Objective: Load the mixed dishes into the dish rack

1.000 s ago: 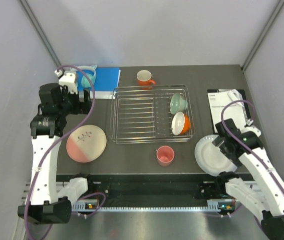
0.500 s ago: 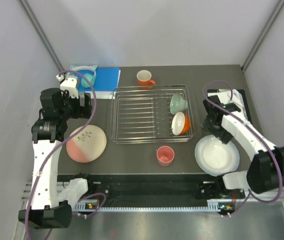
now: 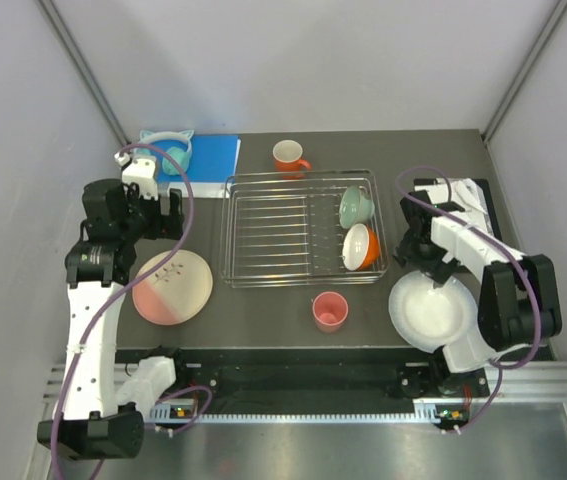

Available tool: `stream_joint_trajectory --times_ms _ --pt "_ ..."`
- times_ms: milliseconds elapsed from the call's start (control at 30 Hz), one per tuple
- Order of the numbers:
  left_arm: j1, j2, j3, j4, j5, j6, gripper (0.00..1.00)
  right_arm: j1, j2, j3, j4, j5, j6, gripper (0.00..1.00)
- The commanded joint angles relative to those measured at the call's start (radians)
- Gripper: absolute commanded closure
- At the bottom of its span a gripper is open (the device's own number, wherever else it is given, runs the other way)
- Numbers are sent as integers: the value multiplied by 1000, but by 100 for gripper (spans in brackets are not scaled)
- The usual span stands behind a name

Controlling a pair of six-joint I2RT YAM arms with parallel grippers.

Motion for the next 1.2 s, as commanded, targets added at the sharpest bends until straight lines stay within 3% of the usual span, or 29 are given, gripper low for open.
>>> stream_joint_trajectory --times_ms 0,133,200,233,433,600,633,900,1167 --pt "0 -14 -13 72 -4 7 1 -14 58 4 49 -30 -17 0" --pt "0 -11 -16 78 -6 7 1 -15 100 0 60 -32 -26 2" --pt "0 -12 -20 79 -6 6 1 -17 112 -2 69 -30 -30 10" --pt "-2 -12 -21 79 -8 6 1 -17 120 -9 77 -29 -34 24" --pt "0 -18 -32 81 -14 9 1 -38 149 -9 128 -58 -47 71" --pt "0 -18 -33 84 -23 17 1 -49 167 20 129 -62 -58 88" --pt "0 -18 -33 84 -23 18 1 -50 166 33 132 -67 -63 98" --pt "0 -18 -46 92 -14 12 1 -28 65 109 100 -49 -70 100" --pt "0 -15 -36 92 -12 14 1 90 -29 195 14 154 -57 100"
